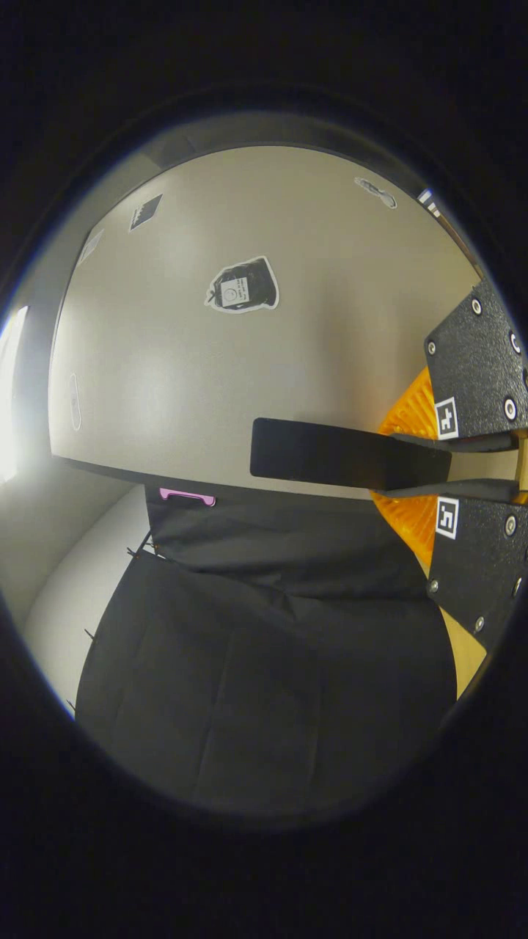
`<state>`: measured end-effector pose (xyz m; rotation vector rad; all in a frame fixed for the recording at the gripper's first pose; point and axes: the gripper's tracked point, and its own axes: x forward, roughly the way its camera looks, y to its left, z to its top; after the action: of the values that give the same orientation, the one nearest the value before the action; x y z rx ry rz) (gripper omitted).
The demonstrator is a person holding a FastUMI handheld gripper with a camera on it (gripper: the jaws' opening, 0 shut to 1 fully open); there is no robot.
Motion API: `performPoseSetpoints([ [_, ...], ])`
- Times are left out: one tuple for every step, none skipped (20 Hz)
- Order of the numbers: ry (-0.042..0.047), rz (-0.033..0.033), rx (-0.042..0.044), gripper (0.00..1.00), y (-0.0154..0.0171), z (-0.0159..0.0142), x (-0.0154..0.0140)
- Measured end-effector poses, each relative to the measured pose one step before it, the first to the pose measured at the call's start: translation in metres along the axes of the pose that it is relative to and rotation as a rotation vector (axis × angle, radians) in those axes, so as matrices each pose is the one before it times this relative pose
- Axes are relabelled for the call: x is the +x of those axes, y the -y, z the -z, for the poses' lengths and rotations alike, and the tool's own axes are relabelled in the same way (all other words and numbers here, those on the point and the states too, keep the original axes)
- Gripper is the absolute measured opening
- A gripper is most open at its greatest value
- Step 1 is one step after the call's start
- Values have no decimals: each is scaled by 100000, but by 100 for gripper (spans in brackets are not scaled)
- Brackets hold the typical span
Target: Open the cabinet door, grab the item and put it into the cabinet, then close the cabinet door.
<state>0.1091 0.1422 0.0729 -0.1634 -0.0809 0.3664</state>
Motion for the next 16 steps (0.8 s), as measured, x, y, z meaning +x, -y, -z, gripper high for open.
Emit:
performPoseSetpoints([
  [475,-1673,-77,14,-140,-87,-540],
  [446,-2090,500,14,-237,-85,-558],
  [117,-2282,612,14,-39,-61,-320],
  [134,-2434,687,14,-3,95,-256],
  [83,-2684,587,14,-143,-16,-510],
  [-13,-2741,509,14,-160,-52,-583],
  [168,-2702,553,14,-168,-206,-576],
  [173,-2816,803,14,-103,58,-410],
  [72,-2881,704,14,-214,-35,-661],
  [218,-2785,805,14,-271,-170,-807],
  [94,-2667,985,14,-449,-222,-958],
  [59,-2592,994,14,-549,-210,-942],
  [252,-2454,959,14,-210,-177,-860],
  [128,-2206,1096,14,-103,-62,-244],
  [-130,-2061,816,14,40,-29,-133],
  [-303,-1993,247,14,199,76,-281],
])
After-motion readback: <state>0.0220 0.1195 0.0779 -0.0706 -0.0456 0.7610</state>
